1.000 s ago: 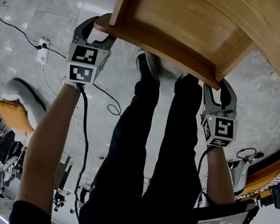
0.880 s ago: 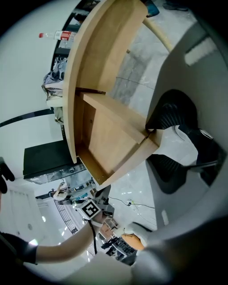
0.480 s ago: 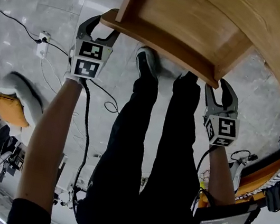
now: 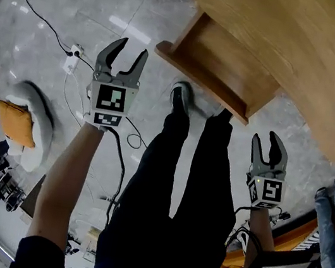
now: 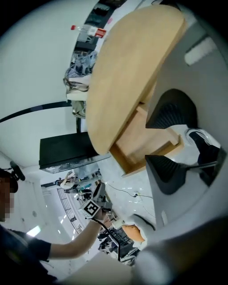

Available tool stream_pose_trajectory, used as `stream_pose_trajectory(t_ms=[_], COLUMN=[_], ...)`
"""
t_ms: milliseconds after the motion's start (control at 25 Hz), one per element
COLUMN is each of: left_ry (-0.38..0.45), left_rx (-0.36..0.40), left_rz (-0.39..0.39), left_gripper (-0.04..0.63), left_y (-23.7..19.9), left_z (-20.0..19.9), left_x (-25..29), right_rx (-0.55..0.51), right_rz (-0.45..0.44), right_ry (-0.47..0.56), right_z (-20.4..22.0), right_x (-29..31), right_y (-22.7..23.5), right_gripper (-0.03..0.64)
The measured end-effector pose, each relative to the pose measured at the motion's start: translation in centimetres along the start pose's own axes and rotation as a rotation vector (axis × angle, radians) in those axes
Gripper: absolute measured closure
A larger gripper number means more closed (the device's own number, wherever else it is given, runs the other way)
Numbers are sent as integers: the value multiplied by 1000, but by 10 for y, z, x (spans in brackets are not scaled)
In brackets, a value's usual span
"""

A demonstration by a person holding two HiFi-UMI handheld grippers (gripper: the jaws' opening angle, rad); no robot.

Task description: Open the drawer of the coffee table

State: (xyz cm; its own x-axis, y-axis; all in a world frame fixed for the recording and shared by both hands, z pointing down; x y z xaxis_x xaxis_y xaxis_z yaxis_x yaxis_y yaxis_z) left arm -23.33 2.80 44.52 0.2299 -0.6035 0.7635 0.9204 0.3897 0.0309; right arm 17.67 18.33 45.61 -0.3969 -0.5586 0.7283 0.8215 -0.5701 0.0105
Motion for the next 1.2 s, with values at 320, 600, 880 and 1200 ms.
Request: stream_pose_trajectory(t_ms=[320, 600, 880, 1200], left_ry=[316, 476, 654, 869], left_rx=[9, 46, 79, 130], left_rz=[89, 150, 168, 185], left_gripper=[540, 592, 592, 592], left_y=[65, 105, 131, 144], left_z=[-168, -267, -353, -417], left_x=[-91, -170, -257, -364], right_rx=[-381, -323, -282, -282], right_rz=[61, 211, 216, 115], right_ry=[197, 364, 587, 725], right_z=[-133, -231, -362, -459], right_x=[-44, -105, -174, -233], right_y=[25, 97, 108, 60], right_gripper=[470, 495, 497, 532])
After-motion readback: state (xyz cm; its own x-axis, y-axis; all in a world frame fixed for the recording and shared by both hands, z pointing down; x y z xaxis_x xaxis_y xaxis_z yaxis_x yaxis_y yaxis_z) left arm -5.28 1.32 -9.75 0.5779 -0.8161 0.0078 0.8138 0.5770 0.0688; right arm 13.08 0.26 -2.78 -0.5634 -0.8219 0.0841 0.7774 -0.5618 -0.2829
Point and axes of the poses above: the fingertips, and each gripper's own axes: x forward along the fingers, y to its right, z out of its underside, the point moved 7 cm from there along -x, backward along the fingers, and after that the axes turned 15 degrees about -x, right-handed, at the moved point
